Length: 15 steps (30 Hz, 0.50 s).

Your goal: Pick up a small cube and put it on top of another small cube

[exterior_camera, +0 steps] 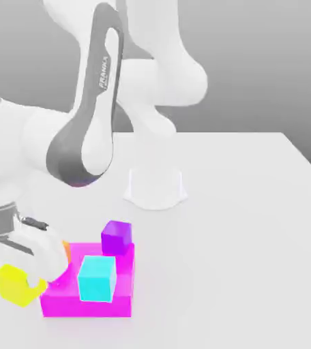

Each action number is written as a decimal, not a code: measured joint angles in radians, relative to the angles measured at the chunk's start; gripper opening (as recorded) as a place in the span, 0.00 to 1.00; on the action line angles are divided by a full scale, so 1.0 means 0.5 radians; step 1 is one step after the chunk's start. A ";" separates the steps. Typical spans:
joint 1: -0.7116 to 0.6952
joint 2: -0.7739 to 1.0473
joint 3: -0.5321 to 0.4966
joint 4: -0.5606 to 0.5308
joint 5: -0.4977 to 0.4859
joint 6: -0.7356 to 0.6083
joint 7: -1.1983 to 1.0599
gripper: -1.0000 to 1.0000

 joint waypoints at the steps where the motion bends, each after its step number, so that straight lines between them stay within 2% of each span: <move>1: -0.001 -0.073 -0.011 -0.047 -0.035 -0.021 0.077 0.00; 9: -0.158 -0.656 0.054 -0.422 -0.454 -0.181 0.790 0.00; 14: -0.151 -0.413 0.048 -0.510 -0.396 0.146 0.792 0.00; 15: -0.144 -0.370 0.045 -0.518 -0.378 0.196 0.779 1.00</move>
